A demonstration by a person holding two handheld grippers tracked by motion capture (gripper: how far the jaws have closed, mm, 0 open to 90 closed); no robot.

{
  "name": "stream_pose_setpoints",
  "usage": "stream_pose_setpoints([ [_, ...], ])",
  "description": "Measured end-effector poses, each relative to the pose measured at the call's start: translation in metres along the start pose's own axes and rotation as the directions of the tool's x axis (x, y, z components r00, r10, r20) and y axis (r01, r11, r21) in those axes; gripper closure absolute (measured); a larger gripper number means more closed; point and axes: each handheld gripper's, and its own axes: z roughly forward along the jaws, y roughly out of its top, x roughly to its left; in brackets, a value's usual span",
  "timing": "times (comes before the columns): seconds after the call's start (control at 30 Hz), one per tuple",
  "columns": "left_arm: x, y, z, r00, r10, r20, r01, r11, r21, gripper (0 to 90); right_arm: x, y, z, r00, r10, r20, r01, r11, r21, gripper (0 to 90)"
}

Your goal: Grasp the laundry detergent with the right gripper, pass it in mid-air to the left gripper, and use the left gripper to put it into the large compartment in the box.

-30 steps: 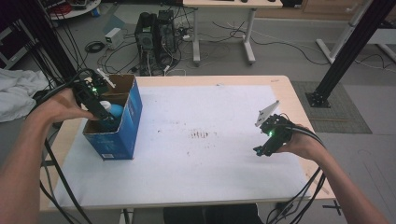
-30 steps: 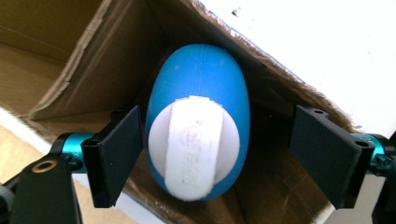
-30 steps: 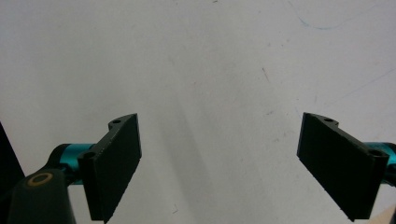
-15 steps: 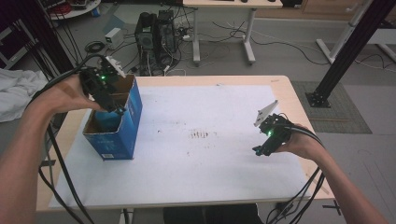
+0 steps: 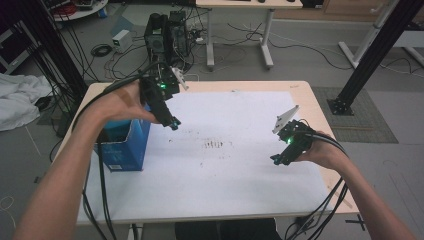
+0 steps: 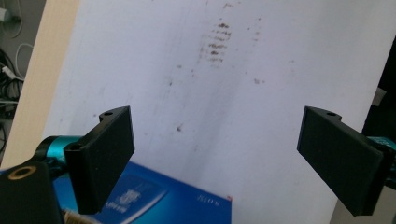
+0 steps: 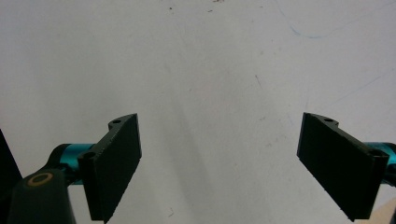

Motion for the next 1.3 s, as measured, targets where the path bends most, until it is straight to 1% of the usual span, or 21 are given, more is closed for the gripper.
stream_pose_setpoints([
  [0.03,-0.002,0.003,0.004,0.9999,0.007,0.012,-0.007,1.0,0.005,11.1,-0.001,0.0,0.0,1.0,0.001,0.002,-0.001,1.0,-0.009,12.9],
  [0.07,-0.006,0.007,0.013,0.9981,0.021,0.057,-0.023,0.9994,0.027,11.1,-0.001,0.001,-0.001,1.0,-0.002,0.002,0.002,1.0,-0.006,12.9],
  [0.13,-0.009,0.009,0.022,0.9961,0.024,0.085,-0.028,0.9987,0.042,11.1,-0.001,0.002,-0.001,1.0,-0.007,0.007,0.007,0.9999,-0.008,12.9],
  [0.2,-0.014,0.012,0.035,0.9912,0.029,0.129,-0.037,0.9976,0.059,11.2,-0.001,0.003,-0.002,0.9999,-0.011,0.006,0.011,0.9999,-0.006,12.9],
  [0.27,-0.018,0.014,0.047,0.9879,0.045,0.149,-0.056,0.9961,0.069,11.2,0.001,0.003,-0.003,1.0,0.004,0.005,-0.004,1.0,0.001,12.9],
  [0.37,-0.02,0.015,0.053,0.9873,0.053,0.15,-0.063,0.9956,0.069,11.1,0.001,0.004,-0.003,1.0,0.0,0.007,0.0,1.0,0.0,12.9],
  [0.4,-0.024,0.016,0.067,0.9878,0.072,0.138,-0.085,0.9924,0.089,11.2,0.0,0.004,-0.003,0.9999,-0.001,0.01,0.001,1.0,-0.004,12.9],
  [0.43,-0.025,0.016,0.07,0.9867,0.075,0.144,-0.088,0.9921,0.089,11.2,0.001,0.004,-0.004,0.9999,0.004,0.013,-0.004,1.0,-0.002,12.9],
  [0.53,-0.026,0.017,0.078,0.9855,0.074,0.153,-0.088,0.9923,0.087,11.2,0.001,0.003,-0.005,0.9998,0.01,0.017,-0.01,0.9999,-0.005,12.9],
  [0.6,-0.028,0.017,0.081,0.9856,0.068,0.154,-0.083,0.9926,0.088,11.2,0.001,0.003,-0.006,0.9999,0.012,0.002,-0.012,0.9999,-0.001,12.9],
  [0.63,-0.029,0.017,0.091,0.9852,0.072,0.155,-0.09,0.9899,0.11,11.2,0.0,0.003,-0.006,1.0,0.005,0.007,-0.005,1.0,-0.006,12.9],
  [0.73,-0.031,0.016,0.1,0.9854,0.068,0.156,-0.088,0.9887,0.121,11.2,0.001,0.003,-0.006,1.0,0.007,0.005,-0.007,1.0,-0.003,12.9],
  [0.77,-0.031,0.016,0.102,0.9849,0.066,0.16,-0.085,0.9892,0.119,11.2,-0.001,0.003,-0.006,0.9996,-0.012,0.026,0.013,0.9998,-0.015,12.9],
  [0.87,-0.032,0.014,0.105,0.9842,0.067,0.164,-0.086,0.99,0.111,11.2,-0.002,0.003,-0.006,0.9993,-0.023,0.028,0.023,0.9996,-0.014,12.9],
  [0.9,-0.032,0.014,0.105,0.9842,0.067,0.164,-0.086,0.99,0.111,11.2,-0.001,0.003,-0.006,0.9997,-0.003,0.026,0.003,1.0,-0.005,12.9],
  [1.0,-0.032,0.014,0.106,0.9843,0.059,0.166,-0.079,0.9902,0.115,11.2,-0.001,0.003,-0.006,0.9997,-0.003,0.026,0.003,1.0,-0.005,12.9],
  [1.07,-0.031,0.014,0.105,0.9854,0.071,0.155,-0.089,0.9898,0.111,11.2,-0.002,0.003,-0.006,0.9997,-0.01,0.024,0.01,0.9999,-0.01,12.9],
  [1.1,-0.033,0.013,0.105,0.9845,0.051,0.168,-0.07,0.9914,0.111,11.2,-0.003,0.003,-0.006,0.9996,-0.011,0.026,0.011,0.9998,-0.016,12.9],
  [1.13,-0.032,0.014,0.105,0.9846,0.063,0.163,-0.082,0.9904,0.111,11.2,-0.003,0.003,-0.006,0.9996,-0.009,0.027,0.01,0.9999,-0.014,12.9],
  [1.27,-0.033,0.013,0.105,0.9844,0.063,0.164,-0.082,0.9903,0.112,11.2,-0.002,0.004,-0.005,0.9996,-0.004,0.027,0.005,0.9999,-0.012,12.9],
  [1.3,-0.033,0.013,0.104,0.9856,0.07,0.154,-0.088,0.9896,0.114,11.2,-0.002,0.004,-0.005,0.9996,-0.004,0.027,0.005,0.9999,-0.012,12.9],
])
